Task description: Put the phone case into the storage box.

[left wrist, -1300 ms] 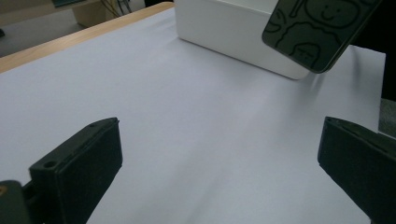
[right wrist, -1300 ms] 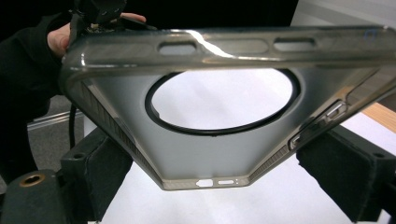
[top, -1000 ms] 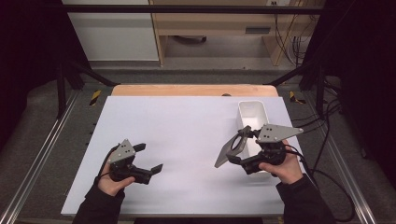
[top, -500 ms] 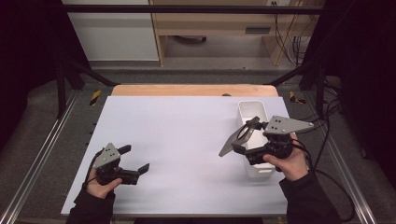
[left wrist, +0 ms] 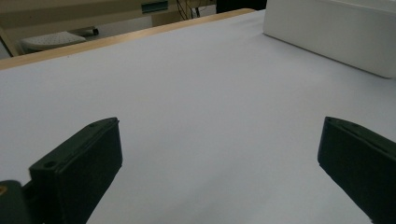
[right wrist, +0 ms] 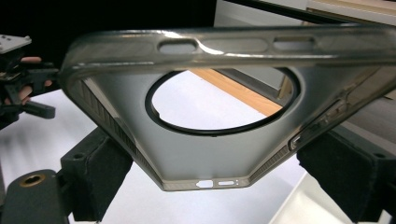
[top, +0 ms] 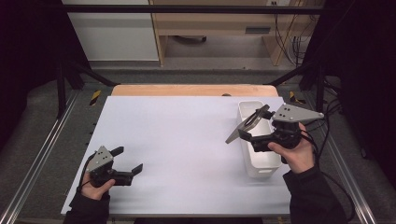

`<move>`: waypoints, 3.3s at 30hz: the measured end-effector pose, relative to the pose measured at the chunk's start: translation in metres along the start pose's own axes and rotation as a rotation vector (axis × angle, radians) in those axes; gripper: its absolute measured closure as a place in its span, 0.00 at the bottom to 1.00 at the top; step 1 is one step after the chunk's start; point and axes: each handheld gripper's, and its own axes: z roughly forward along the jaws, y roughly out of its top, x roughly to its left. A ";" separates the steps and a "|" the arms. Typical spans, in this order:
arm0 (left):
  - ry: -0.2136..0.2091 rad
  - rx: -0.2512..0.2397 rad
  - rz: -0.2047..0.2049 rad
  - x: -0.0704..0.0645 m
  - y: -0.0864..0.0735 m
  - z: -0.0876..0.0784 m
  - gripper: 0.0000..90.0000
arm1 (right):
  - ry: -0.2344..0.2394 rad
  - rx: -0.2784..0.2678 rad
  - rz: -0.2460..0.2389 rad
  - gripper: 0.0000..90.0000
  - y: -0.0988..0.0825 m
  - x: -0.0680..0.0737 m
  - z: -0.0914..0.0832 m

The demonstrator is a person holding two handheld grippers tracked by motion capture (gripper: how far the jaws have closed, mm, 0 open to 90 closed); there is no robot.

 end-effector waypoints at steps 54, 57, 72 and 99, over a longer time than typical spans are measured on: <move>-0.003 0.034 0.004 0.004 -0.010 0.008 0.00 | -0.476 0.127 0.198 0.13 0.009 -0.080 0.060; -0.005 0.034 0.007 0.004 -0.010 0.008 0.00 | -0.490 0.136 0.204 0.13 0.008 -0.084 0.064; -0.013 0.044 0.012 0.004 -0.011 0.010 0.00 | -0.536 0.194 0.234 0.13 0.000 -0.098 0.087; -0.017 0.062 0.020 0.004 -0.013 0.013 0.00 | -0.583 0.267 0.308 0.13 -0.033 -0.118 0.129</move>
